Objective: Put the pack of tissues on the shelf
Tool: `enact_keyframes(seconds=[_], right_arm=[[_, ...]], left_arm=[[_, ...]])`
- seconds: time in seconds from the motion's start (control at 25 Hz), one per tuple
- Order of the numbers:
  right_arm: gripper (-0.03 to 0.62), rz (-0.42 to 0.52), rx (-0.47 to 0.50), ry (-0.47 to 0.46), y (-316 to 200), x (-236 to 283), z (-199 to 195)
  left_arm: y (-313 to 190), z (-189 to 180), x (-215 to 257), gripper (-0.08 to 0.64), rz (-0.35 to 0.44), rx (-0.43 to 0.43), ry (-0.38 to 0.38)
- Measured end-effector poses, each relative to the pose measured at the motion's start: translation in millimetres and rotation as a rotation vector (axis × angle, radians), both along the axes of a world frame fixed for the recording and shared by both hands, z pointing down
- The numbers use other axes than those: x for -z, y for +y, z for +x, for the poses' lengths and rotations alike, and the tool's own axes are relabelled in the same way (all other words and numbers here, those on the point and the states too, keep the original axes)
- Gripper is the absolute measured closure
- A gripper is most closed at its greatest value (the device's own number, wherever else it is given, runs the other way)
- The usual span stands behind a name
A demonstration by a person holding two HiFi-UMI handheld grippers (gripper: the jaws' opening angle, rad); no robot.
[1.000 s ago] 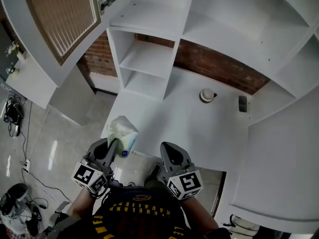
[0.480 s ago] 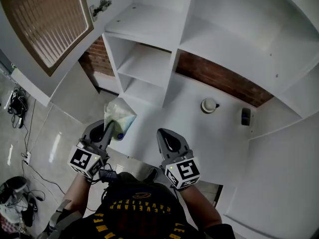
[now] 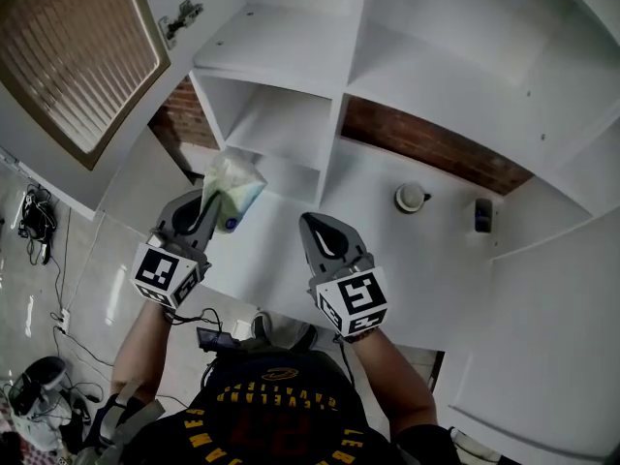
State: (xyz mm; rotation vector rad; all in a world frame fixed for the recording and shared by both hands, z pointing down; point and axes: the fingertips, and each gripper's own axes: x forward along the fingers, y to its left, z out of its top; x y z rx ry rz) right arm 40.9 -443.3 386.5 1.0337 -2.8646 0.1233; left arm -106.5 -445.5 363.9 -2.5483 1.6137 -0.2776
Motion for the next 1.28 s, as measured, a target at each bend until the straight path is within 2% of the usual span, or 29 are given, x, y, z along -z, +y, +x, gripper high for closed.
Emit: enact_keyframes(seconds=[0.28, 0.52, 0.68, 0.96, 1.28], right_arm=[[0.597, -0.007, -0.039, 0.023, -20.3, 0.1, -19.7], [0.597, -0.020, -0.055, 0.037, -32.0, -3.9, -30.2], [0.597, -0.024, -0.068, 0.046, -40.8, -5.7, -31.6], [0.597, -0.040, -0.094, 0.046, -57.9, -11.2, -28.3], [0.597, -0.064, -0.121, 0.057, -75.6, -23.5, -18.8]], left_arm=[[-60.5, -4.4, 10.1, 0.541, 0.037, -0.047, -0.092], [-111.5, -1.4, 1.0, 0.541, 0.009, -0.073, -0.212], [-139.8, 10.1, 1.9, 0.541, 0.015, -0.097, -0.252], [-184.2, 25.4, -7.0, 0.541, -0.022, -0.126, -0.285], [-227.6, 35.2, -35.3, 0.541, -0.091, -0.160, -0.345]])
